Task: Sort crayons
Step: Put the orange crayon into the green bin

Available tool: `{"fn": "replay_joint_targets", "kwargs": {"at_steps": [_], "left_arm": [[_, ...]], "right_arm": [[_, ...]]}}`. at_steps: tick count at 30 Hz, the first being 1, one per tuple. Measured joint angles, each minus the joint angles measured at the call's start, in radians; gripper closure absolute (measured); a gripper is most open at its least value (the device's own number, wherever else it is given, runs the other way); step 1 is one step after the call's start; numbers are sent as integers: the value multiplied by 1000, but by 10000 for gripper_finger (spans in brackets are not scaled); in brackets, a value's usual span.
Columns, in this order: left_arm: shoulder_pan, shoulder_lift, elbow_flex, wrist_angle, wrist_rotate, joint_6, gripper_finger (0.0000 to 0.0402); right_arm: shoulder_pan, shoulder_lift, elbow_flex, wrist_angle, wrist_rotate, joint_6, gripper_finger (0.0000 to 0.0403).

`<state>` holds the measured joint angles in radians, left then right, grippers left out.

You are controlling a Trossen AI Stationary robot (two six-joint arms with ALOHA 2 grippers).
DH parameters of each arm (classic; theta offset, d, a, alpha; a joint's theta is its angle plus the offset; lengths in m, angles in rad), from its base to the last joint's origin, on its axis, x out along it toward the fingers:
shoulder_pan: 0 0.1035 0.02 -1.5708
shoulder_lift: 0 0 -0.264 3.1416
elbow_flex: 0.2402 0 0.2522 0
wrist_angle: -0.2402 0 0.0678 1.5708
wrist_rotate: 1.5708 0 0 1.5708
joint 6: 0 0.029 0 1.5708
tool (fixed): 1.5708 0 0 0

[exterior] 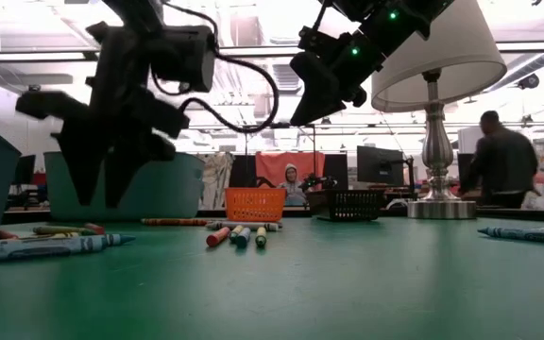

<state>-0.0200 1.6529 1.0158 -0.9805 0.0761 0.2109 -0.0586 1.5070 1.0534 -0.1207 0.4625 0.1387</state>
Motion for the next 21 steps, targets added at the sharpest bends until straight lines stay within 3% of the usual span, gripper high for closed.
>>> {"fn": "replay_joint_targets", "kwargs": {"at_steps": [6, 10, 21], "left_arm": [[-18, -42, 85, -13, 141, -77, 245], [-85, -58, 106, 12, 177, -139, 257], [-274, -57, 102, 80, 169, -308, 376]], "right_arm": [[2, 0, 0, 0, 0, 1, 337], [14, 0, 0, 0, -2, 7, 337], [35, 0, 0, 0, -2, -20, 340]]}}
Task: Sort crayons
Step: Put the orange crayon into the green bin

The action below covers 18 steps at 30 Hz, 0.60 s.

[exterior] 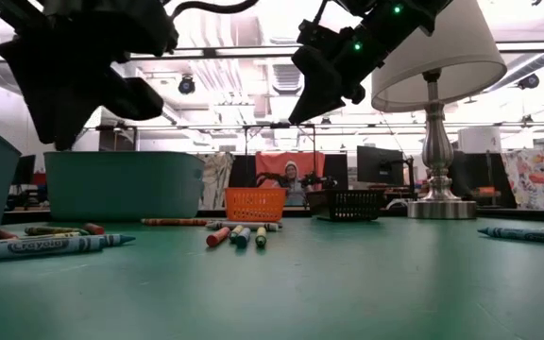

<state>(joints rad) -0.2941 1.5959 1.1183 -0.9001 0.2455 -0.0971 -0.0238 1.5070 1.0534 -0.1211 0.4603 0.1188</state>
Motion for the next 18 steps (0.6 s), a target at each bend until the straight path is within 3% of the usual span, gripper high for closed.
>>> {"fn": "replay_joint_targets", "kwargs": {"at_steps": [4, 8, 18], "left_arm": [[-17, 3, -9, 42, 0, -57, 399], [-27, 3, -42, 113, 0, -82, 397], [-28, 3, -61, 95, 61, -144, 401]], "right_arm": [[0, 0, 0, 0, 0, -4, 342], [0, 0, 0, 0, 0, -9, 342], [0, 0, 0, 0, 1, -15, 342]]}}
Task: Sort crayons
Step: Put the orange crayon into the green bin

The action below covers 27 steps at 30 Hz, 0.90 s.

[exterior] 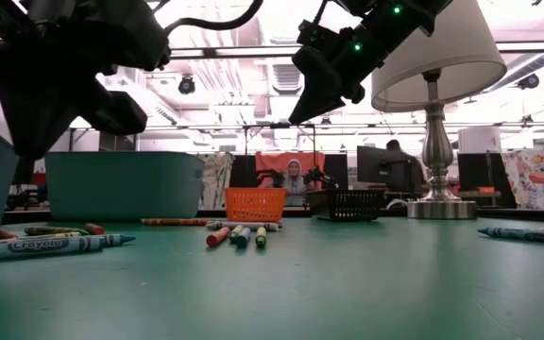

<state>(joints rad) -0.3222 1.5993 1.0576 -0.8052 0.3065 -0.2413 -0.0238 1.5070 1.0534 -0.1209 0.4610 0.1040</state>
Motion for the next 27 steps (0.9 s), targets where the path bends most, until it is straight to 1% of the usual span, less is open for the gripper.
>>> {"fn": "replay_joint_targets", "kwargs": {"at_steps": [6, 11, 17, 22, 25, 27], "left_arm": [[-7, 0, -17, 13, 30, -36, 401], [-28, 0, -28, 12, 96, -95, 401], [-80, 0, -38, 5, 143, -175, 401], [-139, -1, -45, -8, 174, -289, 401], [-159, -16, -45, -18, 173, -305, 401], [-157, -33, -45, -24, 135, -275, 401]], "right_arm": [[0, 0, 0, 0, 0, 6, 342], [0, 0, 0, 0, 0, 6, 342], [0, 0, 0, 0, 0, 6, 342], [0, 0, 0, 0, 0, 2, 342], [0, 0, 0, 0, 0, 1, 342], [0, 0, 0, 0, -1, 0, 342]]}}
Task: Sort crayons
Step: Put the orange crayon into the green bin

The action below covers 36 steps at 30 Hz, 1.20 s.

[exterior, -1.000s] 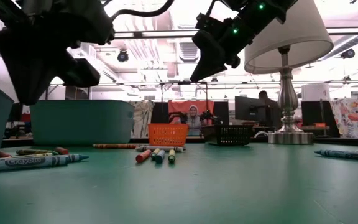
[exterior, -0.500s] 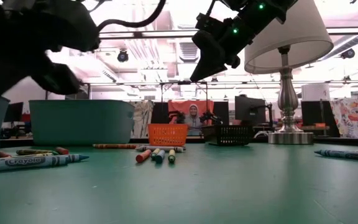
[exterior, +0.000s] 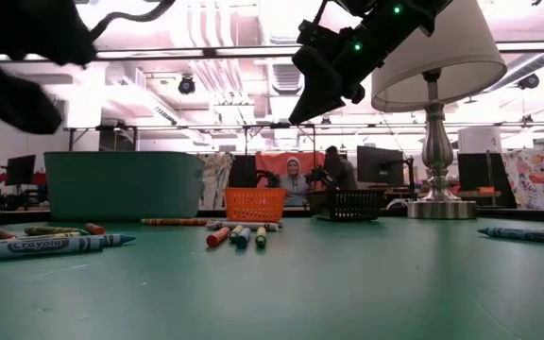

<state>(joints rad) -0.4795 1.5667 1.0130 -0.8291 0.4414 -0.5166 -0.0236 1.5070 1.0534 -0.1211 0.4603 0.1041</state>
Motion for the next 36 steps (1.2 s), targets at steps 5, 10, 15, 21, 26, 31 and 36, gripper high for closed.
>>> {"fn": "replay_joint_targets", "kwargs": {"at_steps": [5, 10, 15, 21, 26, 31, 36], "left_arm": [[33, -51, 7, 1, -121, 140, 401], [96, -74, 6, 0, -291, 326, 401], [196, -54, -16, 2, -304, 505, 401], [288, -7, -36, -11, -306, 616, 401], [306, 2, -36, -30, -416, 710, 390], [308, 2, -52, -35, -512, 812, 356], [308, 1, -104, -13, -512, 831, 307]], "right_arm": [[0, 0, 0, 0, 0, 0, 342], [0, 0, 0, 0, 0, 0, 342], [0, 0, 0, 0, 0, 11, 342], [0, 0, 0, 0, 0, 12, 342], [0, 0, 0, 0, 0, 15, 342], [0, 0, 0, 0, 0, 16, 342], [0, 0, 0, 0, 0, 19, 342]]}}
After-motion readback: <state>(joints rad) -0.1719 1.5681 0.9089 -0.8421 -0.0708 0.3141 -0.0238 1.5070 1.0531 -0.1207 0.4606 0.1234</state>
